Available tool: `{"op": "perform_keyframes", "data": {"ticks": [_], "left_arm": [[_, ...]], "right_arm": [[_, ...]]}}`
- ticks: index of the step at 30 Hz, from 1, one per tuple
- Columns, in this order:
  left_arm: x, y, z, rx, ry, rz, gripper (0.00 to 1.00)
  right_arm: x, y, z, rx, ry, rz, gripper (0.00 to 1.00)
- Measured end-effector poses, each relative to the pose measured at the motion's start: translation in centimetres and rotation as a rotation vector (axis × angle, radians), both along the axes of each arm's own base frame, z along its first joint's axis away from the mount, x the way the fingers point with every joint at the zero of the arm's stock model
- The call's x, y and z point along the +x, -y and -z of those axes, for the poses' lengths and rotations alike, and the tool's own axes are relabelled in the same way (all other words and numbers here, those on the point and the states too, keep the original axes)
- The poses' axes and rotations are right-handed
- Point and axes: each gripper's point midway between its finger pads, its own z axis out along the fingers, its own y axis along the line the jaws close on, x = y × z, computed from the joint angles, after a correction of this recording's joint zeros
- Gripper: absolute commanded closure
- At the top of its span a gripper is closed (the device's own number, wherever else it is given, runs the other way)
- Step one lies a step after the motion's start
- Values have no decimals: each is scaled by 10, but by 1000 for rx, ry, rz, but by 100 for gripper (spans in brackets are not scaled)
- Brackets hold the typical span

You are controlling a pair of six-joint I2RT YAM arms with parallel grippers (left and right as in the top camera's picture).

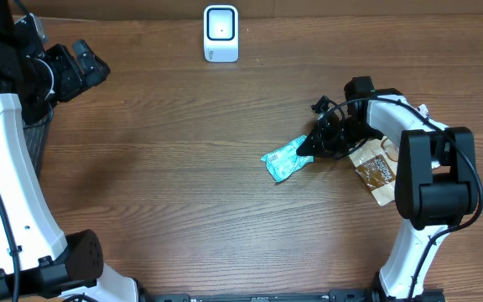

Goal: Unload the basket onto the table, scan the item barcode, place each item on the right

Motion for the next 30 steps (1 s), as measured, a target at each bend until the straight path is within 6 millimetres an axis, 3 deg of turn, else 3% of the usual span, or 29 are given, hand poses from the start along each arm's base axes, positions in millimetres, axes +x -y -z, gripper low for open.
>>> {"op": "perform_keyframes", "data": {"ticks": [5, 10, 13, 16, 22, 30], "left_arm": [[0, 0, 0, 0, 0, 0, 0], [0, 0, 0, 0, 0, 1, 1], [0, 0, 0, 0, 0, 1, 0], [0, 0, 0, 0, 0, 1, 0], [0, 0, 0, 0, 0, 0, 1], [0, 0, 0, 0, 0, 0, 0]], "right_arm": [[-9, -10, -15, 77, -69, 10, 96], [4, -22, -58, 180, -61, 23, 96], [19, -29, -104, 243, 25, 35, 96], [30, -33, -164, 287, 162, 37, 96], [24, -38, -265, 279, 417, 54, 96], [-8, -34, -342, 296, 597, 109, 96]]}}
